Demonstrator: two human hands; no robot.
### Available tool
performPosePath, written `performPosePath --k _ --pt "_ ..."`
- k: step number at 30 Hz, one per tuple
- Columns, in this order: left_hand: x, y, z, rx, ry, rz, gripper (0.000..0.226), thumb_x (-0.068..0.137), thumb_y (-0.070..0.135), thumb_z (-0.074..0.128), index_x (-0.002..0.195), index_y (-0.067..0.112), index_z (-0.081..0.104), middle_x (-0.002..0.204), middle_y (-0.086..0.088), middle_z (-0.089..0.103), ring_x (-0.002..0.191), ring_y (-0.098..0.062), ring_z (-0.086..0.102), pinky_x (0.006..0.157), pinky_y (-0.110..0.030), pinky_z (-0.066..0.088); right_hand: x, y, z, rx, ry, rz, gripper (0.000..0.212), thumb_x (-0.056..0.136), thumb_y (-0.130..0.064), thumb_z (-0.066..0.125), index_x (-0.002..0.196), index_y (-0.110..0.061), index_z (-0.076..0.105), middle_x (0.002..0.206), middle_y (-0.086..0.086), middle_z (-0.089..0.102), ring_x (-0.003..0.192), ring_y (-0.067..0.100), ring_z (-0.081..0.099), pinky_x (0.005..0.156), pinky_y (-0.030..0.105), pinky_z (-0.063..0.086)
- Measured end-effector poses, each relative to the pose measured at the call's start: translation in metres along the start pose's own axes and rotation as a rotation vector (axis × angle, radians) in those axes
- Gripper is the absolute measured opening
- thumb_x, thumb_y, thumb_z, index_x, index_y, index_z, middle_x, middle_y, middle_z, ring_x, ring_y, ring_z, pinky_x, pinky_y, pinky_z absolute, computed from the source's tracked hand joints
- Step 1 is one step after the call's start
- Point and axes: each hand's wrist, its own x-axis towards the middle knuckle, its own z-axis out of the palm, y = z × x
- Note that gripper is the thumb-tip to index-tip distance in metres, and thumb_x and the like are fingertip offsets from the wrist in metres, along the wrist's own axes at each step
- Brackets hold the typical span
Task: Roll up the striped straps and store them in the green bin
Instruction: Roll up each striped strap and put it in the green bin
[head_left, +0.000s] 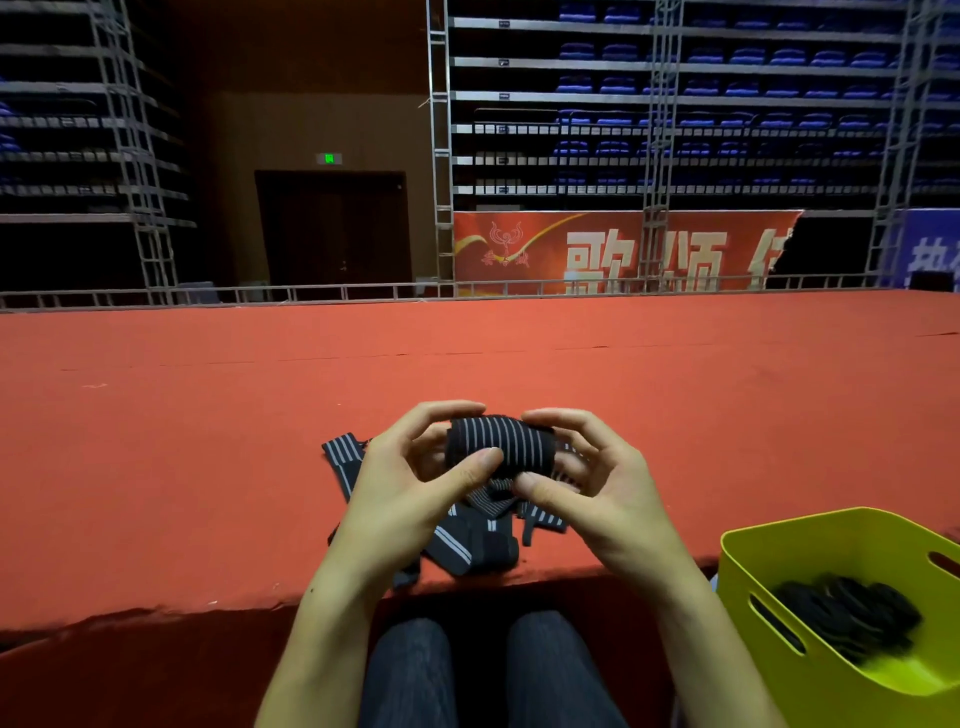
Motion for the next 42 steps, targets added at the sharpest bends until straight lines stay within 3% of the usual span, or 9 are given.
performPosePath --k 4,7,13,19,24,28,33,37,42 --pt "0.006 -0.017 0.018 -0.029 -0.017 -0.016 0.039 0.089 0.007 0.085 0.124 0.022 0.074 0.11 -0.003 0.082 0.107 -0.019 0.078 0.087 -0.026 0.06 -0.001 0.005 -0.021 0.015 0.052 0.068 0.033 0.097 -0.007 0.074 0.128 -0.015 0.069 0.113 0.013 0.078 0.093 0.029 0.078 0.08 0.046 0.065" --pt "0.015 -0.036 0.044 -0.076 -0.045 -0.04 0.04 0.09 0.001 0.082 0.125 0.018 0.073 0.111 -0.006 0.082 0.107 -0.022 0.078 0.089 -0.028 0.061 -0.005 0.013 -0.045 -0.033 0.092 0.071 0.035 0.093 -0.015 0.077 0.128 -0.017 0.07 0.11 0.013 0.078 0.091 0.033 0.078 0.079 0.045 0.066" --pt "0.042 -0.065 0.115 -0.1 -0.149 -0.083 0.039 0.091 0.0 0.081 0.124 0.019 0.073 0.106 -0.007 0.081 0.093 -0.016 0.076 0.079 -0.023 0.058 -0.024 0.022 -0.109 -0.262 0.219 0.083 0.041 0.092 -0.005 0.081 0.126 -0.024 0.069 0.107 -0.003 0.079 0.085 0.01 0.074 0.077 0.022 0.055" --pt "0.077 -0.096 0.183 -0.054 -0.31 -0.048 0.039 0.094 0.014 0.083 0.129 0.029 0.071 0.115 -0.002 0.079 0.11 -0.021 0.076 0.096 -0.038 0.059 -0.029 0.031 -0.177 -0.46 0.373 0.08 0.04 0.088 -0.013 0.087 0.121 -0.028 0.07 0.105 -0.003 0.078 0.09 0.022 0.075 0.083 0.037 0.06" --pt "0.1 -0.122 0.236 -0.007 -0.458 -0.038 0.043 0.096 0.016 0.081 0.134 0.028 0.067 0.118 0.004 0.078 0.113 -0.019 0.075 0.096 -0.034 0.058 -0.037 0.039 -0.233 -0.578 0.426 0.125 0.039 0.085 -0.02 0.087 0.12 -0.028 0.07 0.106 -0.004 0.076 0.097 0.023 0.074 0.089 0.044 0.06" --pt "0.113 -0.149 0.283 0.05 -0.567 -0.019 0.05 0.097 0.027 0.082 0.14 0.039 0.06 0.124 0.009 0.075 0.114 -0.019 0.073 0.099 -0.049 0.058 -0.049 0.041 -0.281 -0.706 0.459 0.194 0.038 0.083 -0.024 0.086 0.116 -0.031 0.07 0.106 -0.006 0.076 0.095 0.022 0.073 0.086 0.044 0.06" --pt "0.113 -0.183 0.336 0.092 -0.592 0.014 0.052 0.096 0.037 0.08 0.142 0.039 0.058 0.119 0.018 0.075 0.116 -0.008 0.07 0.099 -0.042 0.056 -0.077 0.035 -0.364 -1.016 0.545 0.389 0.039 0.079 -0.032 0.088 0.112 -0.039 0.068 0.1 -0.006 0.075 0.085 0.016 0.071 0.081 0.045 0.06" --pt "0.109 -0.193 0.346 0.118 -0.586 0.031 0.051 0.095 0.034 0.08 0.141 0.038 0.059 0.117 0.02 0.075 0.119 -0.007 0.07 0.101 -0.041 0.055 -0.094 0.039 -0.404 -1.279 0.453 0.618 0.042 0.076 -0.049 0.085 0.11 -0.05 0.061 0.094 -0.017 0.068 0.082 0.007 0.066 0.076 0.046 0.059" --pt "0.109 -0.203 0.359 0.131 -0.631 0.034 0.053 0.094 0.042 0.082 0.141 0.044 0.057 0.119 0.023 0.074 0.121 -0.009 0.069 0.102 -0.046 0.054 -0.09 0.06 -0.429 -1.58 0.125 0.816 0.047 0.082 -0.059 0.076 0.123 -0.047 0.056 0.11 -0.017 0.069 0.101 0.017 0.068 0.076 0.038 0.055"
